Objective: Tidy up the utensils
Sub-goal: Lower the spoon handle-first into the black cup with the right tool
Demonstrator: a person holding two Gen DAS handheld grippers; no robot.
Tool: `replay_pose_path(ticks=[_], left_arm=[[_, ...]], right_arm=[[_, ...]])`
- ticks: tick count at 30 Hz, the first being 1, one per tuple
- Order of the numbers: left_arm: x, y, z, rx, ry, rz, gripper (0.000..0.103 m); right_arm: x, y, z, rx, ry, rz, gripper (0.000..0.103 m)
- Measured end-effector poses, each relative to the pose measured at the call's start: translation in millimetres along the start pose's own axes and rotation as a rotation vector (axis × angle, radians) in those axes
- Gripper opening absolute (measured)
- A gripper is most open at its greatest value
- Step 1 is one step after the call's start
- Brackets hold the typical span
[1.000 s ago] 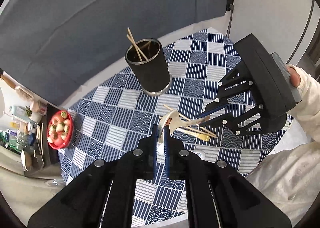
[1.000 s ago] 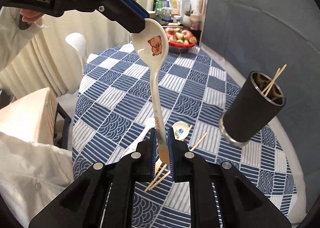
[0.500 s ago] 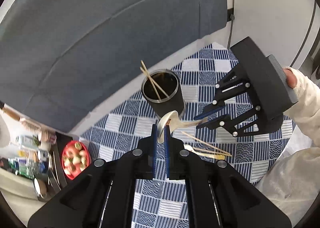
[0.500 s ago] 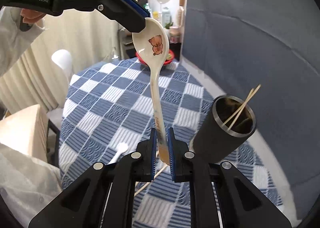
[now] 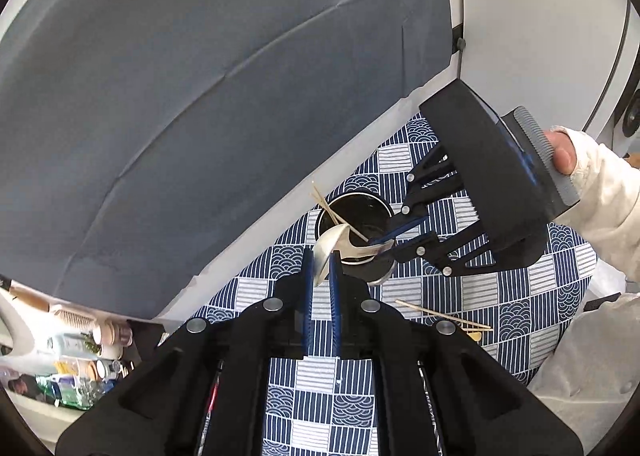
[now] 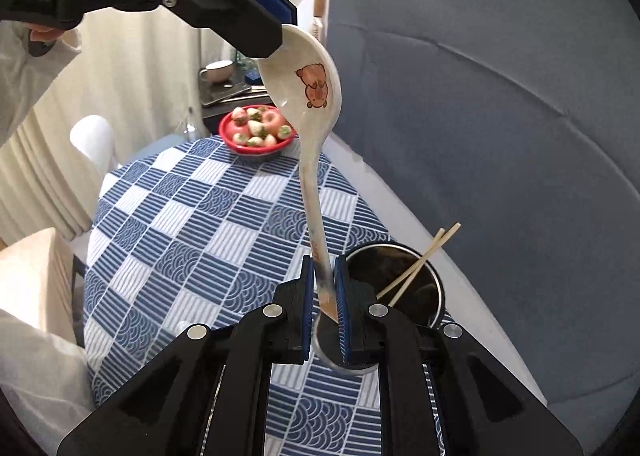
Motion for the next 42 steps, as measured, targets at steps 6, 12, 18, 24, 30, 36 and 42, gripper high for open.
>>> replay_pose_path(ticks=[6, 12, 18, 24, 30, 36, 42], left_arm=[[-10, -27, 4, 0.037, -0.042, 0.008, 0.008], [-23, -58, 5, 0.078, -0.072, 0.023, 0.008], [-30, -88, 4, 0.133, -0.086, 0.041, 0.008], [-28, -113, 8, 0.168, -0.071, 0.066, 0.008], [-18, -141, 13, 0.186, -0.045, 0.109, 0.008], [-11, -154, 21, 0.198, -0.007, 0.145, 0.008], [-7, -155, 23, 0.209, 0.005, 0.159, 0.009]], right_arm=[[2, -19, -20, -0.007, -0.043, 0.031, 0.010], [10, -40, -42, -0.017, -0.116, 0.054, 0.010], [19, -56, -57, -0.022, -0.148, 0.094, 0.009], [27, -71, -69, -0.020, -0.161, 0.141, 0.009], [31, -87, -71, -0.031, -0.150, 0.178, 0.009], [30, -88, -72, -0.027, -0.129, 0.192, 0.008], [29, -87, -68, 0.008, -0.104, 0.206, 0.010]])
Point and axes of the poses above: each gripper's, at about its wrist camera, not at the fingertips, and y roughly against the way its jaws point, z to its left, x to its underside, the point moved 2 cm from there along -y, roughly the way its jaws point, and after that the axes turned 9 degrees about -x, right-handed, at the moved point
